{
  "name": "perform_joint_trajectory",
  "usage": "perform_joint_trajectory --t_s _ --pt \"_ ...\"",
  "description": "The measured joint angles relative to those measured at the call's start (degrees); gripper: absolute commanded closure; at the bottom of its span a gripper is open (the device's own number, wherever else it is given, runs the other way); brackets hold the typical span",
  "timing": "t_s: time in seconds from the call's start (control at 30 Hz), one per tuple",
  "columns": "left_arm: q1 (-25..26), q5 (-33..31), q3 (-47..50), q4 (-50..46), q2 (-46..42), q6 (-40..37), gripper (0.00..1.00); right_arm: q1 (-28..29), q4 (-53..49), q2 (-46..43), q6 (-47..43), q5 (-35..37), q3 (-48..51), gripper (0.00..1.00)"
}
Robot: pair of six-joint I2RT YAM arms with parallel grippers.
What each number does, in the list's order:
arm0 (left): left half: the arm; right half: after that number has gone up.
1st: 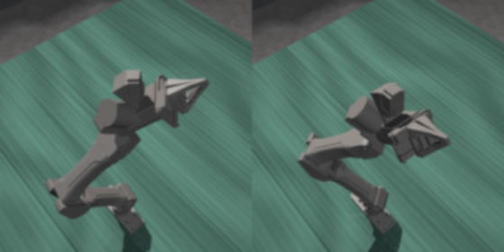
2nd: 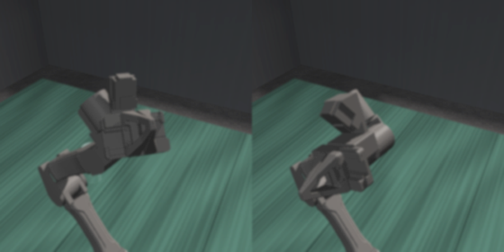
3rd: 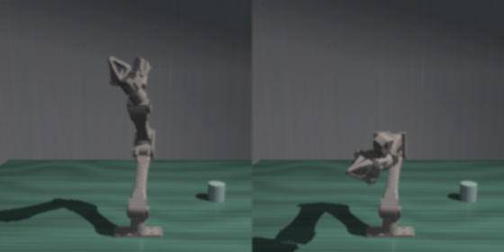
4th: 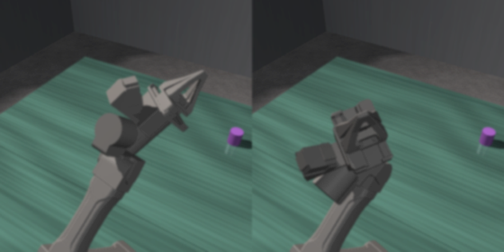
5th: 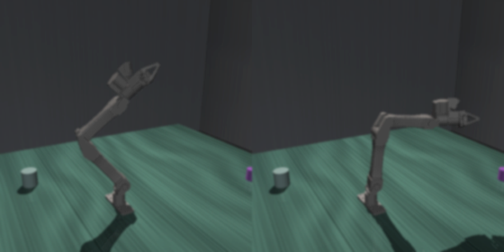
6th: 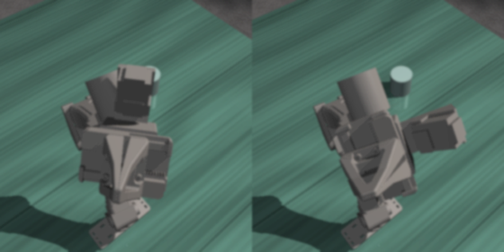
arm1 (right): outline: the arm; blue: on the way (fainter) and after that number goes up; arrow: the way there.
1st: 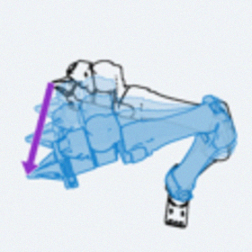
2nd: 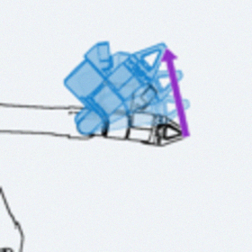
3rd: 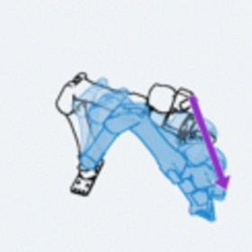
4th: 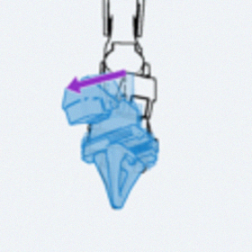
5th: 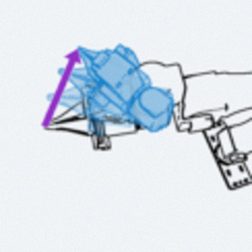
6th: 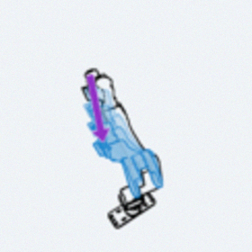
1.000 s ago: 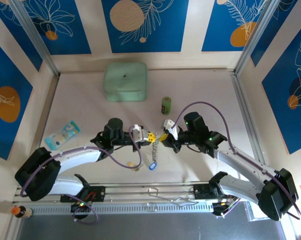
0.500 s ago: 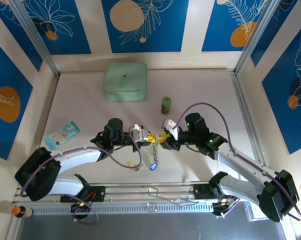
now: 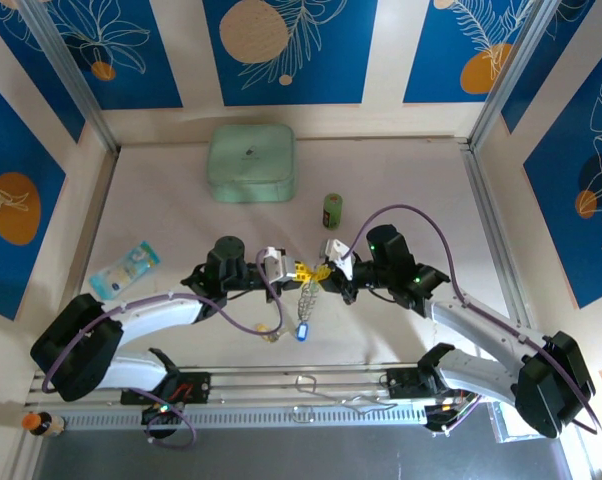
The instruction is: Put the keys on the keyring
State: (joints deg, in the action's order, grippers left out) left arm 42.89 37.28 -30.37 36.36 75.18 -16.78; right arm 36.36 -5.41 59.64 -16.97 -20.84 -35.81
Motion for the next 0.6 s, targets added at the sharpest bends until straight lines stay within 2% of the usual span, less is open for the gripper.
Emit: perform_joint_trajectory --t_s 0.03,0.07,0.13,0.2,0.37,0.43,0.6 --pt "0.1 -0.6 -0.1 -0.6 -0.1 -0.2 0.61 0.0 -1.8 0.2 -0.9 0.0 -0.8 1.0" --pt "-0.1 -1.2 -0.3 -1.6 -0.3 -0.6 0.56 0.2 -4.2 0.5 -1.9 0.0 -1.7 1.0" --pt "-0.1 -1.6 -1.7 -6.1 -1.0 -2.9 0.54 0.4 -8.4 1.2 -4.3 0.5 -3.9 1.0" --pt "0.1 -1.6 -4.1 -12.4 -1.7 -6.9 0.56 0.4 -12.6 2.3 -6.8 1.7 -7.0 1.0" --pt "0.1 -2.5 -10.1 -25.1 -1.9 -15.2 0.71 1.1 -20.5 5.3 -12.6 4.5 -14.7 1.0" --pt "0.2 -2.7 -11.0 -27.8 -1.9 -16.9 0.75 1.9 -23.0 6.6 -14.4 5.7 -17.0 1.0" --pt "0.2 -2.6 -11.2 -30.1 -1.8 -17.9 0.77 4.0 -28.1 9.9 -17.7 8.5 -20.9 1.0"
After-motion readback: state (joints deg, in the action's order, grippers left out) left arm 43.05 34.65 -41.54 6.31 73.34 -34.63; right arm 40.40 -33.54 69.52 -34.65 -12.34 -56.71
